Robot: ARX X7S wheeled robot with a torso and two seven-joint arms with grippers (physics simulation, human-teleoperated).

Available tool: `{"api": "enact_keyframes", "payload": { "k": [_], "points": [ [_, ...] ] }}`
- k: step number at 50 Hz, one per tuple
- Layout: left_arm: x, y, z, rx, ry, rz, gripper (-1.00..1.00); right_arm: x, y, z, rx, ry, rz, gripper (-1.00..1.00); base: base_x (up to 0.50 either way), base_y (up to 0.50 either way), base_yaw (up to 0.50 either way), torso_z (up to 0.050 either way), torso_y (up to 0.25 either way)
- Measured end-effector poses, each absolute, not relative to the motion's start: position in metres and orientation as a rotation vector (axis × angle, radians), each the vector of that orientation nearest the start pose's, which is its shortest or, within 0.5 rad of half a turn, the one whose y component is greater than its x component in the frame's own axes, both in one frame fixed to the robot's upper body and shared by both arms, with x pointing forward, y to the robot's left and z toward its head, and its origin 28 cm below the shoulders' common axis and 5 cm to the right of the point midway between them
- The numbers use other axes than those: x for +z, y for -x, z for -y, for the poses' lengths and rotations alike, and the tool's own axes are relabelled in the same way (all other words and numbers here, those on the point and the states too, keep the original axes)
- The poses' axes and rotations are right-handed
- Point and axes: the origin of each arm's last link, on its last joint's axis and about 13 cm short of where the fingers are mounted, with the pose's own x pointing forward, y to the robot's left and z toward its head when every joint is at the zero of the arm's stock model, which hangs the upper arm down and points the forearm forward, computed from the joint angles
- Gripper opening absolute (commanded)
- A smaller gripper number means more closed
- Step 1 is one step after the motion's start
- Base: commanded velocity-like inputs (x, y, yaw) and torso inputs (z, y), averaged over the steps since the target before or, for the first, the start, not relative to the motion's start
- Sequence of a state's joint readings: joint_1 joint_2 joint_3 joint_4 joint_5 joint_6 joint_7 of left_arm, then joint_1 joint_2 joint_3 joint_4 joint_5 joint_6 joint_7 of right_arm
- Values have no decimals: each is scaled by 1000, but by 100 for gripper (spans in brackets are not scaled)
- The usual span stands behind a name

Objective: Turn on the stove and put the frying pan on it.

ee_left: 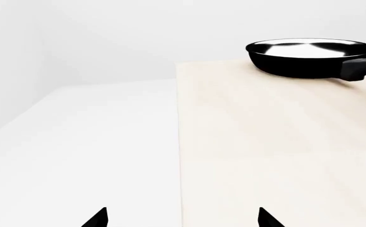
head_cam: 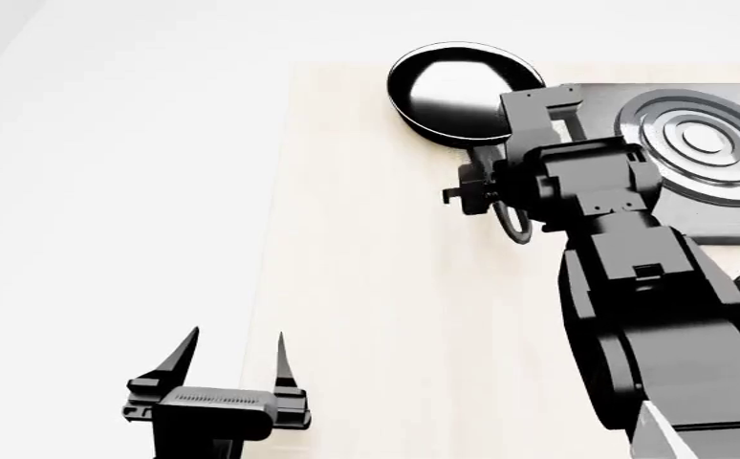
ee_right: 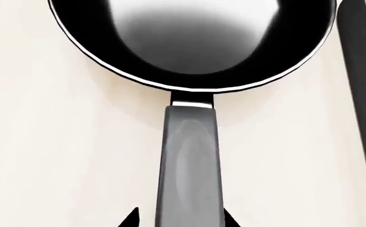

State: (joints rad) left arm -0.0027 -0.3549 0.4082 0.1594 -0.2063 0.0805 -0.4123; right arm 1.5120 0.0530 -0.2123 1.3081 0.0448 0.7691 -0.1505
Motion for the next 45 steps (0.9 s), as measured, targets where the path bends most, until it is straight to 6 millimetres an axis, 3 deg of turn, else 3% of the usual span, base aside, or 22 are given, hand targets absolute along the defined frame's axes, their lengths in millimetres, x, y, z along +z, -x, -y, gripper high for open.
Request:
{"api": "enact_keyframes", "payload": {
  "k": [30, 45],
  "points": [
    [37, -196, -202, -27, -71, 136, 100, 219, -418, 128, 55, 128, -530, -100, 0, 0, 1, 0, 0],
    [36, -196, -201, -28, -70, 134, 100, 226, -410, 128, 53, 141, -475, -100, 0, 0, 1, 0, 0]
  ]
}}
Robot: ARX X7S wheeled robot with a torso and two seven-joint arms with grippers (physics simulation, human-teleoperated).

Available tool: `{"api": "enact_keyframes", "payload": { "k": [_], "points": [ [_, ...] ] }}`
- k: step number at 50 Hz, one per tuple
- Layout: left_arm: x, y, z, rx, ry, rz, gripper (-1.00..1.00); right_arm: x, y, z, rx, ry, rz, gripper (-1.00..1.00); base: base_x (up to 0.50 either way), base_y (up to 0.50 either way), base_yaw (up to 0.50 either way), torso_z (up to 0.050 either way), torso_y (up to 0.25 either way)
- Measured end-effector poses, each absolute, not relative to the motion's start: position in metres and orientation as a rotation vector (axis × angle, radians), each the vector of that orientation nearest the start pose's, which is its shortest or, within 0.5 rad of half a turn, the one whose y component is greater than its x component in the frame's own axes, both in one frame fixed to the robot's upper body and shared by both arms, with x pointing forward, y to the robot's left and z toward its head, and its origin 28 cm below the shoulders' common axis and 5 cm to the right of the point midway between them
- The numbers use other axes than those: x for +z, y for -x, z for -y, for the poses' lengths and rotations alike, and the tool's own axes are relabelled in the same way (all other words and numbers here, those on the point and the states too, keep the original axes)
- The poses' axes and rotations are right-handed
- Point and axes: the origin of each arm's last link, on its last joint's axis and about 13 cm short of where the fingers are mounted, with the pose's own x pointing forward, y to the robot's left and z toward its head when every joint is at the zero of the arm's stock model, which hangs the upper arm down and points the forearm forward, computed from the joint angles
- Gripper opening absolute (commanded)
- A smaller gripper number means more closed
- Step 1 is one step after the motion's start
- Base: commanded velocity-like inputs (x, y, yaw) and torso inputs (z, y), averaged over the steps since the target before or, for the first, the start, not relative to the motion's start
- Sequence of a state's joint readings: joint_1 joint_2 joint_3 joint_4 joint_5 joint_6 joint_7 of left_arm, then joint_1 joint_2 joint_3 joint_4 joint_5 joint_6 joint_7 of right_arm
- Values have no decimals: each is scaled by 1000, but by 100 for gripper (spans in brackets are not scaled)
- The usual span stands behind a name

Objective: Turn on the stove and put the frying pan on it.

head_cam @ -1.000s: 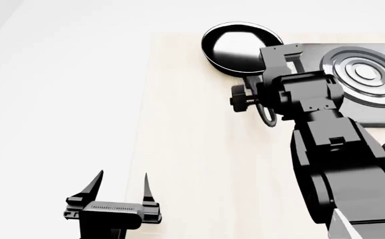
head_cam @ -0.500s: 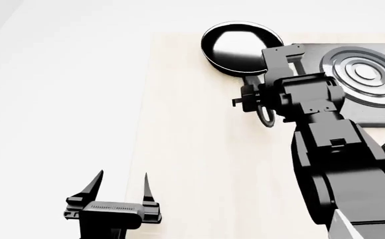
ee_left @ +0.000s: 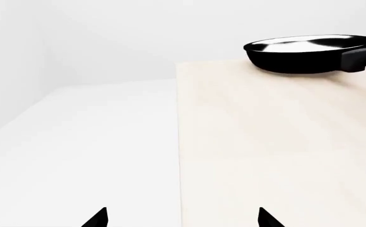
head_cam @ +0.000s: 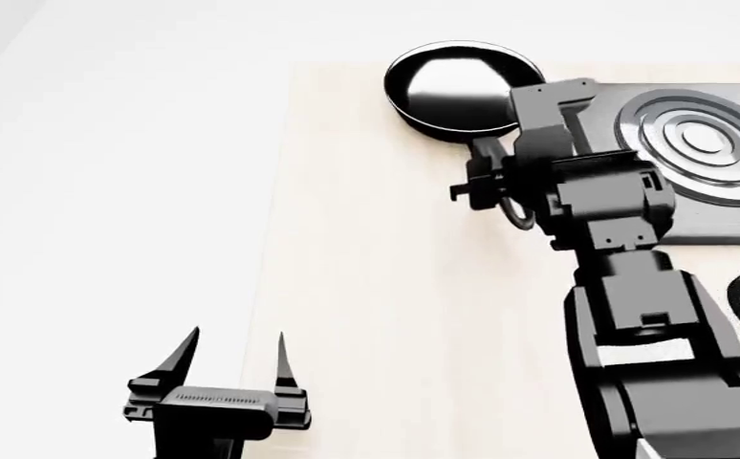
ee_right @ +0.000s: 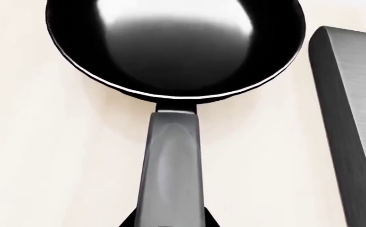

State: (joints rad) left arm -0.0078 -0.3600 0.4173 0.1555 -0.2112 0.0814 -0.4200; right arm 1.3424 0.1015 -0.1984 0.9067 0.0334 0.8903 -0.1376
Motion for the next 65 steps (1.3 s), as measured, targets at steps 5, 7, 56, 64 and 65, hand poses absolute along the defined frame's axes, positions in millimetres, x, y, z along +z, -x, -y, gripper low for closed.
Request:
{"api": "enact_keyframes", "payload": {
  "k": [5, 7, 56, 64, 65],
  "points": [
    [36, -197, -201, -28, -70, 134, 100, 227, -407, 129, 57, 138, -467, -100, 0, 0, 0, 0, 0],
    [36, -197, -201, -28, -70, 134, 100, 227, -406, 129, 60, 133, -467, -100, 0, 0, 0, 0, 0],
    [37, -197, -201, -28, -72, 133, 100, 264, -360, 153, -25, 81, -348, -100, 0, 0, 0, 0, 2],
    [37, -196, -201, -26, -72, 134, 100, 269, -347, 161, -78, 77, -339, -100, 0, 0, 0, 2, 3],
    [37, -196, -201, -26, -72, 134, 100, 269, -345, 162, -84, 75, -337, -100, 0, 0, 0, 0, 0]
  ]
}}
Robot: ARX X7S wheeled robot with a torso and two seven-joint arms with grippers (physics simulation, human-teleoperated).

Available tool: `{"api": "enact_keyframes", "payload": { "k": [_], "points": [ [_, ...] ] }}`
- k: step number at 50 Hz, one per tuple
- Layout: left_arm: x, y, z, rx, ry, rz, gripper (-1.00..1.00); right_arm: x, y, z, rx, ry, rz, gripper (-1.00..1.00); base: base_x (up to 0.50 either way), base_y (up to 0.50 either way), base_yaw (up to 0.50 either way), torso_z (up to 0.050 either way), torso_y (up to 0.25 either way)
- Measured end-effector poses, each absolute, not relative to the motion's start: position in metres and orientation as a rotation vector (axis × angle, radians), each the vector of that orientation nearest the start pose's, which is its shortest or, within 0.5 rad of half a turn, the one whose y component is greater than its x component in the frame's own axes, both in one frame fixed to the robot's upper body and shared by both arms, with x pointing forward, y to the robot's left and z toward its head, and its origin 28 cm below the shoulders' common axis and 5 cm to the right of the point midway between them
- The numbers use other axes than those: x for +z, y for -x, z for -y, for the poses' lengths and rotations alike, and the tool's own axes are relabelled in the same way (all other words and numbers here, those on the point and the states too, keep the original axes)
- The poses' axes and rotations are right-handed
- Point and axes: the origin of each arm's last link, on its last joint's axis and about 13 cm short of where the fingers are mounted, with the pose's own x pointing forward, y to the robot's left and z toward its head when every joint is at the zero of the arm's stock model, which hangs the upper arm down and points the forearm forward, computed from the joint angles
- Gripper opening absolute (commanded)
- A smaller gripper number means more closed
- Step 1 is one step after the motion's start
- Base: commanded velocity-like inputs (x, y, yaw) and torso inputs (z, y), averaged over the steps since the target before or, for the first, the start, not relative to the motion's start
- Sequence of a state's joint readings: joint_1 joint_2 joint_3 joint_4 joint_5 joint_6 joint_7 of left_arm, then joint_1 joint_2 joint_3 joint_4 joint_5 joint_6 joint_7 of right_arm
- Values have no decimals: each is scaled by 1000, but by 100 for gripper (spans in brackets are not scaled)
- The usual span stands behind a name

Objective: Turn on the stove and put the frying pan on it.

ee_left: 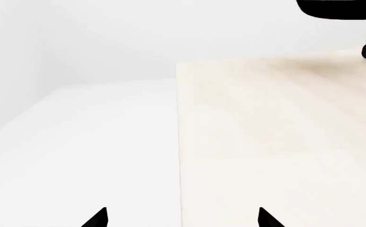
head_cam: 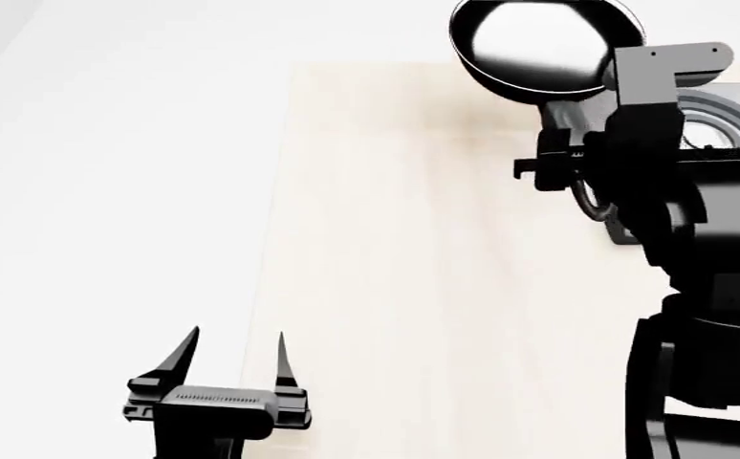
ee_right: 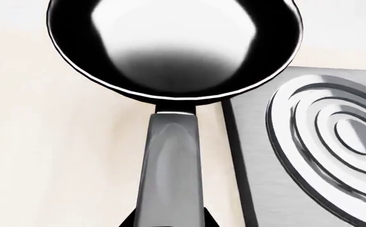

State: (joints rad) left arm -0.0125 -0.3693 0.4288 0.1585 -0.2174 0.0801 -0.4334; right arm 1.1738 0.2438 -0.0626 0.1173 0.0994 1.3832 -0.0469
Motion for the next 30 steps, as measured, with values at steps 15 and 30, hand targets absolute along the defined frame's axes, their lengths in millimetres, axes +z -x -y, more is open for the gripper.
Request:
{"api": "enact_keyframes", "payload": {
  "k": [15, 30],
  "points": [
    [37, -196, -202, -24, -72, 135, 100, 270, -325, 181, -159, 39, -324, -100, 0, 0, 0, 0, 2],
    [38, -196, -202, -26, -74, 135, 100, 263, -310, 201, -227, 0, -329, -100, 0, 0, 0, 1, 2]
  ]
}}
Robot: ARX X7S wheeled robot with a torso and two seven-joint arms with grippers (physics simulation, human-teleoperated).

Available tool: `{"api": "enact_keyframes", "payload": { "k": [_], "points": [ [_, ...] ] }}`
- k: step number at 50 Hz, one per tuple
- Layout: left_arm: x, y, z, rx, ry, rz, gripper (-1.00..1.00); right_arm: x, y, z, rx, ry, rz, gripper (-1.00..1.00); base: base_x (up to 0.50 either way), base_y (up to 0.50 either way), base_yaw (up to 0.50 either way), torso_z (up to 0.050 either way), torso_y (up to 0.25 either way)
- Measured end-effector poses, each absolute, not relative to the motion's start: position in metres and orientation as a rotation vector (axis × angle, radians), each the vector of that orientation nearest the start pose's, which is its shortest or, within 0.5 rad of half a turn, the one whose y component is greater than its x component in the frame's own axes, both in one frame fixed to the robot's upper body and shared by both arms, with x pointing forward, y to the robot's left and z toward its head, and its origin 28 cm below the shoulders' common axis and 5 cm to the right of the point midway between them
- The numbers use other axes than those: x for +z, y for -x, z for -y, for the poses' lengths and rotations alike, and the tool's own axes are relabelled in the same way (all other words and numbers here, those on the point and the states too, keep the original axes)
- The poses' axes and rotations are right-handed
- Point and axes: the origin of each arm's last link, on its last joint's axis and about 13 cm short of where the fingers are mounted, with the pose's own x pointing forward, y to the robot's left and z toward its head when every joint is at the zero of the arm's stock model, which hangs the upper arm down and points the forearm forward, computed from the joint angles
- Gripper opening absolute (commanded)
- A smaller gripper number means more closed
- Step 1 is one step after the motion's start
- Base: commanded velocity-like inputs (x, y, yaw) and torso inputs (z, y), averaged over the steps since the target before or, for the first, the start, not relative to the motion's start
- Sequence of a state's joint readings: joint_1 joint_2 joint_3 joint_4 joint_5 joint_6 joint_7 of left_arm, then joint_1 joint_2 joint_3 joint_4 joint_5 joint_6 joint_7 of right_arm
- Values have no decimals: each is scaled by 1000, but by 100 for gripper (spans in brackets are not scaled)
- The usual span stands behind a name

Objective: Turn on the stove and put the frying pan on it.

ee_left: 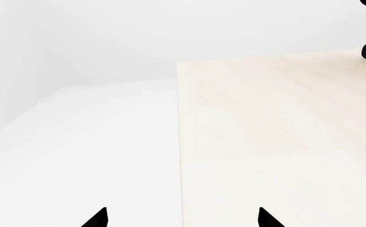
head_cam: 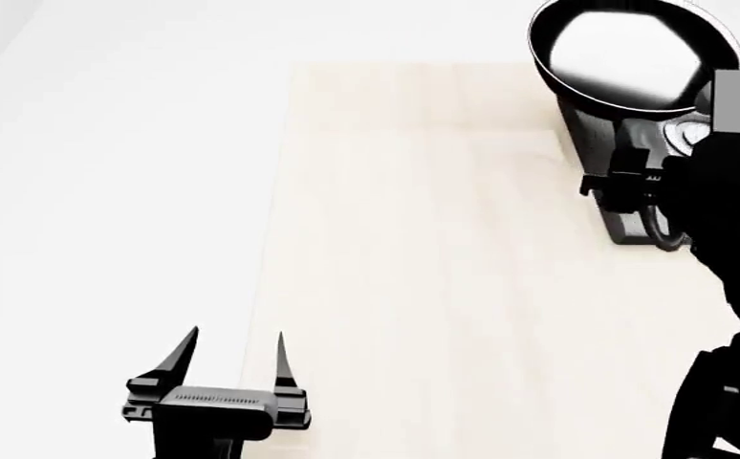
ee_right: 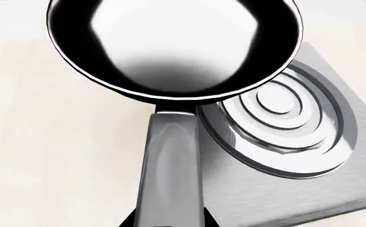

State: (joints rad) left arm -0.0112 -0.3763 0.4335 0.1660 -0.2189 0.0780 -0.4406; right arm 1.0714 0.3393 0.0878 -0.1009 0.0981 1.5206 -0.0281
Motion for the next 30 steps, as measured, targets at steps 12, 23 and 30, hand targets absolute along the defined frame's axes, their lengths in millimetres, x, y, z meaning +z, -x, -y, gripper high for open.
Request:
{"api": "enact_keyframes", "payload": {
  "k": [12, 23, 30],
  "points": [
    [38, -196, -201, -27, -74, 135, 100, 259, -300, 215, -267, -37, -328, -100, 0, 0, 0, 0, 2],
    [36, -197, -201, -26, -73, 129, 100, 251, -294, 229, -298, -68, -324, -100, 0, 0, 0, 1, 3],
    [36, -198, -201, -26, -71, 127, 100, 248, -293, 237, -324, -86, -320, -100, 0, 0, 0, 0, 1]
  ]
}}
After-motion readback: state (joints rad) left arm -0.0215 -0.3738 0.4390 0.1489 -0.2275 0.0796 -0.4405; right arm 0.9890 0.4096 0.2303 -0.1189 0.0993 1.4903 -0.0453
